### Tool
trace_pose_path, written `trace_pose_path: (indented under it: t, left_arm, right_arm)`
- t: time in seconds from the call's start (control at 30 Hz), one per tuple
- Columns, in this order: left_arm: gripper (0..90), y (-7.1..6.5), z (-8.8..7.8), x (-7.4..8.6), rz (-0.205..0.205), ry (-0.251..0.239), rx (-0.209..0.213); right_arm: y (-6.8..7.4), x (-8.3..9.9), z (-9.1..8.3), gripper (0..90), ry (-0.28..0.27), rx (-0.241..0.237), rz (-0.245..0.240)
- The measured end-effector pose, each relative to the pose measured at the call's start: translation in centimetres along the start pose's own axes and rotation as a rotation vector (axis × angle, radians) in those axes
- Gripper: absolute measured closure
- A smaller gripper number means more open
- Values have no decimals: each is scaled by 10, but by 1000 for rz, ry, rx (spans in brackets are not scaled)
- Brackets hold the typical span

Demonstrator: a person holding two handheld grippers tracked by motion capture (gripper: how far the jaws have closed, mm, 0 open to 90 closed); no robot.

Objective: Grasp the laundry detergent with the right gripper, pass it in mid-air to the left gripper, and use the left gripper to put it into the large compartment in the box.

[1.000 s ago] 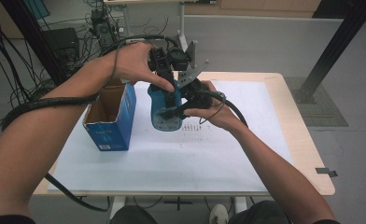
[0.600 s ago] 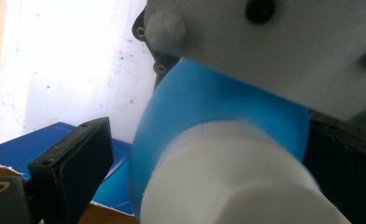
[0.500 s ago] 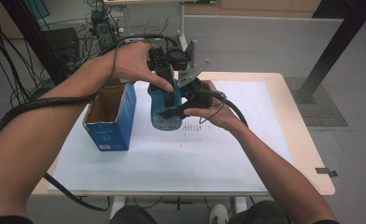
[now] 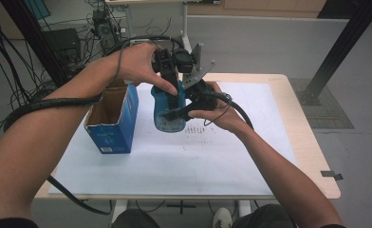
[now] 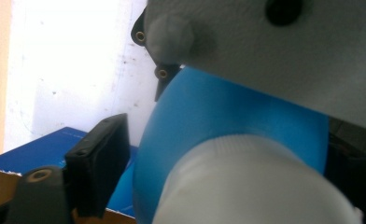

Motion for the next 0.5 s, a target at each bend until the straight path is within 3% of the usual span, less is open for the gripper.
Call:
trace_pose_path:
  t: [0.17,0.5]
  left_arm:
    - [263,-1,1,1,5,-6,11]
    - [324,-3,1,1,20,11,15]
  right_arm:
    - [1,1,0,438,12,8,-22]
    - [2,3,2,438,30,8,-23]
Point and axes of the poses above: each handheld gripper's, and its own axes: z roughly forward along the jaws, x roughly out of its underside, y roughly to its left, the point moved 8 cm from there along z, roughly forward along the jaws, and after that the axes turned 8 degrees about x, right-handed, at the moved point
